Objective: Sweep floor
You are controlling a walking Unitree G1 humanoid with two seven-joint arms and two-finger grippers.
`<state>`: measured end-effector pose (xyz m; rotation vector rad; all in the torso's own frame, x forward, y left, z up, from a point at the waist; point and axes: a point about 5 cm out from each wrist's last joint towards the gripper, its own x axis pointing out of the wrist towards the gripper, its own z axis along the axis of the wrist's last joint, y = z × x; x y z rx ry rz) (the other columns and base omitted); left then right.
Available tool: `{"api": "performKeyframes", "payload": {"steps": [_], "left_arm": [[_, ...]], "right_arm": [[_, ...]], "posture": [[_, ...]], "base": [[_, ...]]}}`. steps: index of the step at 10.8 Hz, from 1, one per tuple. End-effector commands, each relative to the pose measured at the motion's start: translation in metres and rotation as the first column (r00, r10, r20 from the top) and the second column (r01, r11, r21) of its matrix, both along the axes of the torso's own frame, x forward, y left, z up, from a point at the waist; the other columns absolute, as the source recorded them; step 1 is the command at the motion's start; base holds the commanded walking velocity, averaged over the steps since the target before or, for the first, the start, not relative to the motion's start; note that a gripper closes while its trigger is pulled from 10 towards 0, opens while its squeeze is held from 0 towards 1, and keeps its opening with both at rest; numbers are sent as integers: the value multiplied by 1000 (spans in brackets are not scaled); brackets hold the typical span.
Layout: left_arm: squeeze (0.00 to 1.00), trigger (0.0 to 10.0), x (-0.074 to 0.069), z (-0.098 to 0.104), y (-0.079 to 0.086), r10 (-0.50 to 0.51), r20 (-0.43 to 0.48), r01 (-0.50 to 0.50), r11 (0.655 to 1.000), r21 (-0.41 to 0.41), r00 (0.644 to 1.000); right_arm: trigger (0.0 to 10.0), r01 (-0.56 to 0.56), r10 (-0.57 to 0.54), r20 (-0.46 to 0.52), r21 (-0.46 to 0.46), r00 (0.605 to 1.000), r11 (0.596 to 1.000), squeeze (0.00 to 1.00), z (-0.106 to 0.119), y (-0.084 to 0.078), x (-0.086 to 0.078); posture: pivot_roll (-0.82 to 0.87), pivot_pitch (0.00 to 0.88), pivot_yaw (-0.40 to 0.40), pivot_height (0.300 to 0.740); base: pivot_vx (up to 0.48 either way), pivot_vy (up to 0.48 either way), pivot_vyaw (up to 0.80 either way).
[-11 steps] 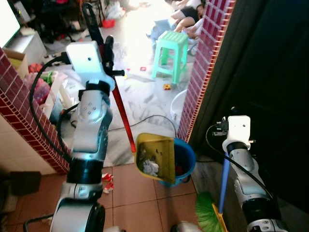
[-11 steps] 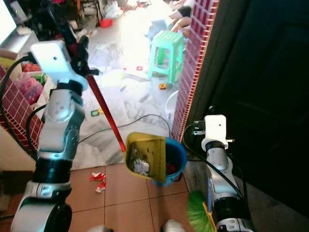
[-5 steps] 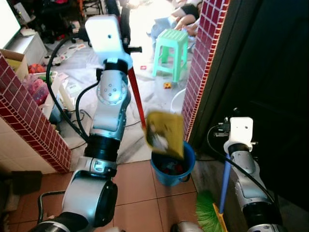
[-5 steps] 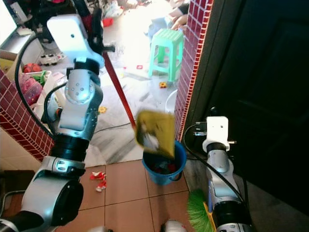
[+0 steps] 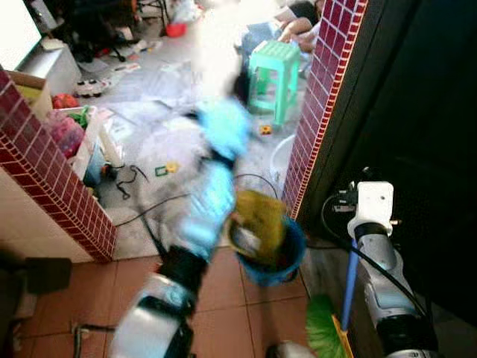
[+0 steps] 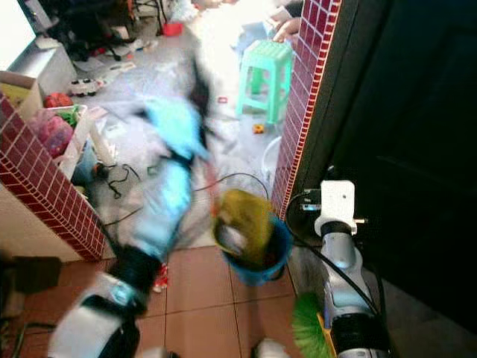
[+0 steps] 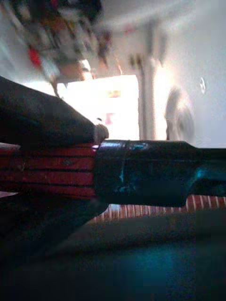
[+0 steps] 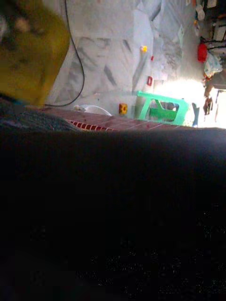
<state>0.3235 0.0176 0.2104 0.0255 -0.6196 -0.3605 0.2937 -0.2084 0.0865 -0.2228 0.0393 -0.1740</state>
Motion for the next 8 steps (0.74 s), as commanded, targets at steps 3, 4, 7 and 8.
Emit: {"api": "performKeyframes", "payload": {"steps": [3,4,7,8], "left_arm": [[0,10000,-28,-5,-46,-316,25,308,937,163,948],[0,10000,-35,-3,-56,-386,28,374,907,191,922],[0,10000,-59,-5,-94,-559,-104,552,742,380,823],[0,10000,-58,-10,-96,-547,-140,550,722,420,825]], "right_arm": [[10000,-13,14,29,-16,999,1000,0,9,0,4],[10000,-15,15,29,-17,999,1000,0,9,0,4],[10000,-19,20,31,-19,999,1000,0,10,1,6],[10000,-20,20,33,-19,999,1000,0,11,1,7]], "posture": [[-175,0,44,740],[-171,0,41,740],[-165,0,37,740],[-165,0,37,740]], "base": [[0,0,0],[0,0,0],[0,0,0],[0,0,0]]}}
